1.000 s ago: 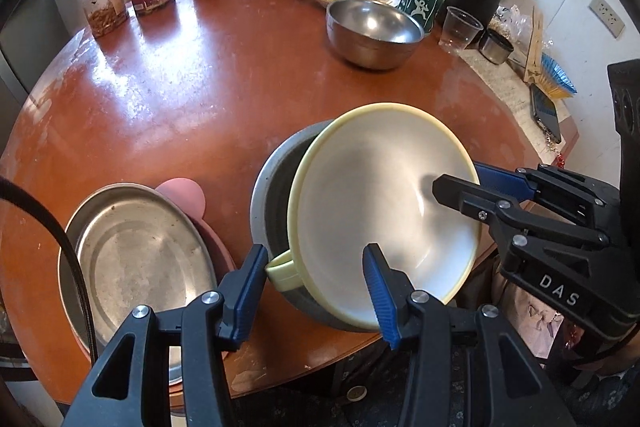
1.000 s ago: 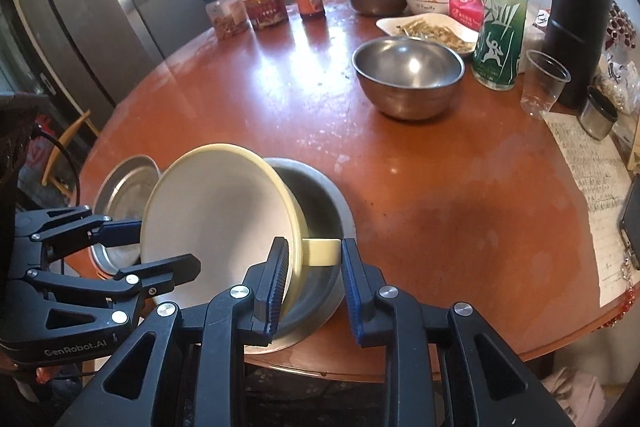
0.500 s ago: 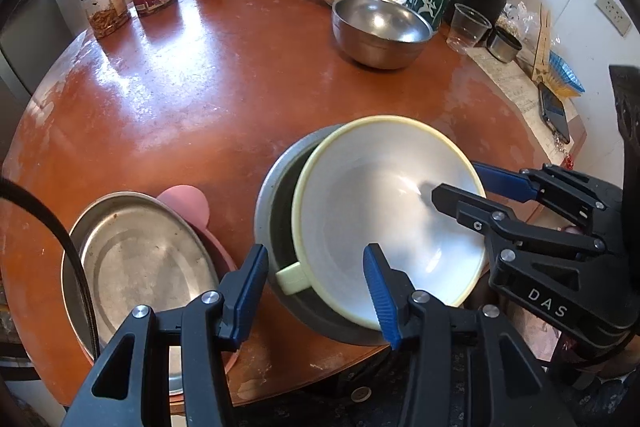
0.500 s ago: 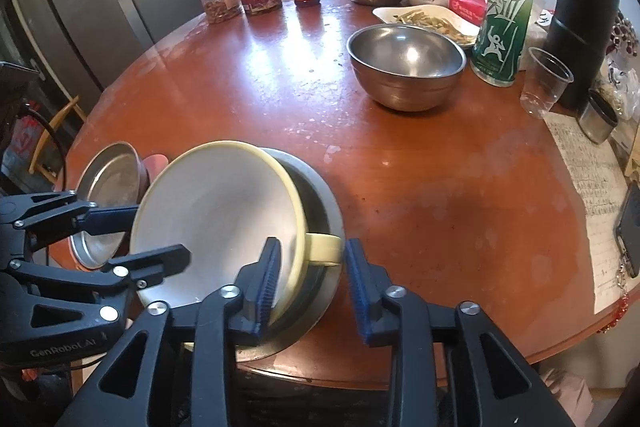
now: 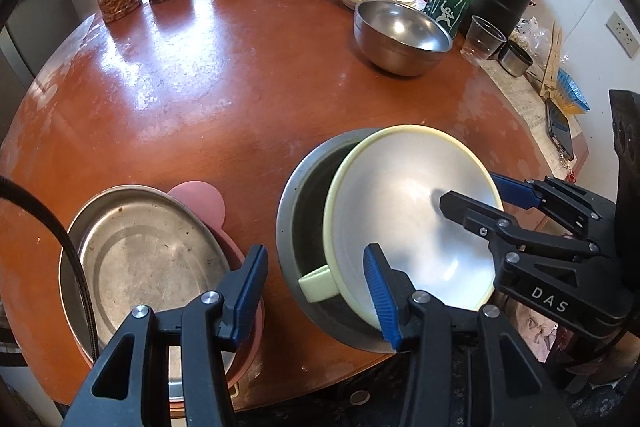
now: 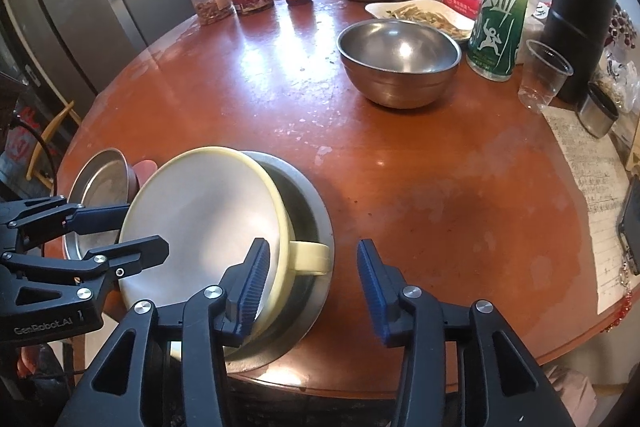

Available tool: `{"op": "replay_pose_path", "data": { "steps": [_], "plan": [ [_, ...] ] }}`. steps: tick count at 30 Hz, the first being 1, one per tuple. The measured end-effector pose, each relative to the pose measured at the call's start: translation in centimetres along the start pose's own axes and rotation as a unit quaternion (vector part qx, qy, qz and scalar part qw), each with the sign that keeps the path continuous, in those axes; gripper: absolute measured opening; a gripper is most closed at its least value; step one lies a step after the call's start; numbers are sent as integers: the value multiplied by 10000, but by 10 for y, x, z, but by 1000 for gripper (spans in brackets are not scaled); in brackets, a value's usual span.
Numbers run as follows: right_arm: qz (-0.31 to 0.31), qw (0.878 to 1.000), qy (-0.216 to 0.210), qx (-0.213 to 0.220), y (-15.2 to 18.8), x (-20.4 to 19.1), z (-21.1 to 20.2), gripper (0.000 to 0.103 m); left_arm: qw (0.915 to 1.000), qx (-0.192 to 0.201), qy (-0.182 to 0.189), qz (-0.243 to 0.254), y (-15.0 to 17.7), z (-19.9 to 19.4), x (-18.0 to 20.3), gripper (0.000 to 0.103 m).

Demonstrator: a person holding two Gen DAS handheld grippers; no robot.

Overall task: Organize plates and bowls
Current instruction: 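Lower the cream bowl into the large steel bowl and open grippers, then withdraw both grippers and move them to the medium steel bowl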

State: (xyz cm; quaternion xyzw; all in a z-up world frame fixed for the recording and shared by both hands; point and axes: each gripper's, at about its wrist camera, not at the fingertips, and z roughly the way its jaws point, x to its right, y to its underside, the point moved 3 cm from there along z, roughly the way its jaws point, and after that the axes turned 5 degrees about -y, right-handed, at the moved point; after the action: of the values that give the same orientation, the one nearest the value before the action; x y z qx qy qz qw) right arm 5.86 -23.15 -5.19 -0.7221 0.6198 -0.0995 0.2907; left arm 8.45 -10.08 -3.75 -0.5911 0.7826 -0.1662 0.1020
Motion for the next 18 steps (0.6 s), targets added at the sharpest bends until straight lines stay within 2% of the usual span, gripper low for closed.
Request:
{"op": "replay_pose_path", "data": {
  "steps": [6,18],
  "plan": [
    [-9,10000,-61,-46,-3,-2,6,47,10000,0,42,-40,-2,1,-2,50],
    [-9,9998,-134,124,-7,-6,-6,49,9997,149,149,-91,-7,-7,-4,50]
  ]
}}
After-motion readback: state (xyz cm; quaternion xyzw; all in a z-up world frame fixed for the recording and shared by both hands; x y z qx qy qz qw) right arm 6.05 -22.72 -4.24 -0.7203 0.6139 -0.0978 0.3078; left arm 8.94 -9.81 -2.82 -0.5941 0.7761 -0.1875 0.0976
